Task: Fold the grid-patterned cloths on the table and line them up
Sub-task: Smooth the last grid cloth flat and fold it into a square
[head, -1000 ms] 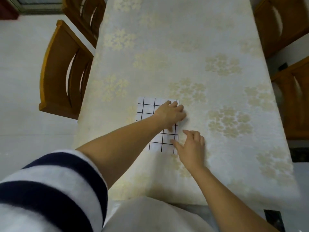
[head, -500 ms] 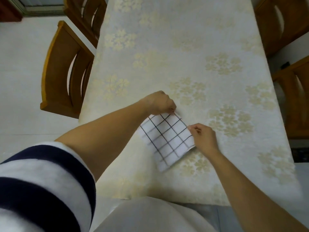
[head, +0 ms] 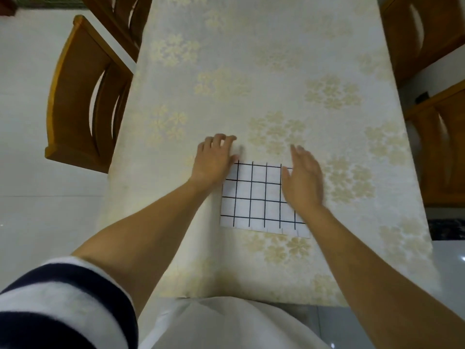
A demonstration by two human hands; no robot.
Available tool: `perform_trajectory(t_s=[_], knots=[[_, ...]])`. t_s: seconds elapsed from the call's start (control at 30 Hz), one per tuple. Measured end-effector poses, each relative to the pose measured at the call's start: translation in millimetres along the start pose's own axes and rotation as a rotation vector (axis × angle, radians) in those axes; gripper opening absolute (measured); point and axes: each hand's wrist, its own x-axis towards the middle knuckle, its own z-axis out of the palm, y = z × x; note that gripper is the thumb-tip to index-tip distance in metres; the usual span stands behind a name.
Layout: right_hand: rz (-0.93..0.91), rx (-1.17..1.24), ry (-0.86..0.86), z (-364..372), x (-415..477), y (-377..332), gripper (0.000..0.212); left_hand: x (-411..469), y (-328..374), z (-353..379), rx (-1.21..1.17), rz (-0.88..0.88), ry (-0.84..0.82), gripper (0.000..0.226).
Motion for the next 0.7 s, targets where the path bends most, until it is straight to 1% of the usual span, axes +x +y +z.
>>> perform_trajectory(t_s=[0.03,0.07,0.13,0.17,0.2,0.3,0.37,0.43,0.5,0.53,0.57,0.63,0.67,0.7], knots=[[-0.068,-0.021,-0.018,9,-5,-13,0.057,-6,10,6,-0.024,0.031,0.064,0.044],[-0.118,-0.052,-0.045,19,-10,-22,0.057,-14,20,15,-0.066,0.103,0.065,0.046],[-0.125,-0.143,-0.135,43,-19,-31,0.057,-32,36,38,-0.1,0.245,-0.054,0.053],[-0.1,-0.201,-0.174,54,-24,-28,0.058,-39,38,47,-0.083,0.266,-0.108,0.056],[-0.085,-0.251,-0.188,61,-29,-22,0.059,-45,36,52,-0.053,0.26,-0.125,0.056],[-0.078,-0.348,-0.167,59,-39,10,0.066,-50,19,53,0.054,0.179,-0.099,0.055],[-0.063,-0.356,-0.191,45,-41,34,0.07,-54,6,46,0.057,0.137,-0.112,0.056],[-0.046,-0.38,-0.228,31,-43,50,0.073,-62,-11,43,0.07,0.083,-0.09,0.057],[-0.013,-0.397,-0.264,25,-42,52,0.074,-70,-24,40,0.057,0.003,-0.099,0.059],[0.009,-0.398,-0.251,25,-40,45,0.073,-70,-23,37,0.058,-0.031,-0.089,0.06],[0.012,-0.382,-0.196,26,-37,31,0.07,-68,-13,33,0.061,-0.044,-0.061,0.061],[-0.028,-0.326,-0.112,37,-29,-1,0.064,-58,21,28,0.016,0.022,0.001,0.06],[-0.075,-0.331,-0.122,46,-28,-14,0.064,-54,40,30,-0.017,0.09,0.001,0.058],[-0.117,-0.345,-0.145,58,-28,-22,0.067,-53,54,34,-0.049,0.135,-0.034,0.057]])
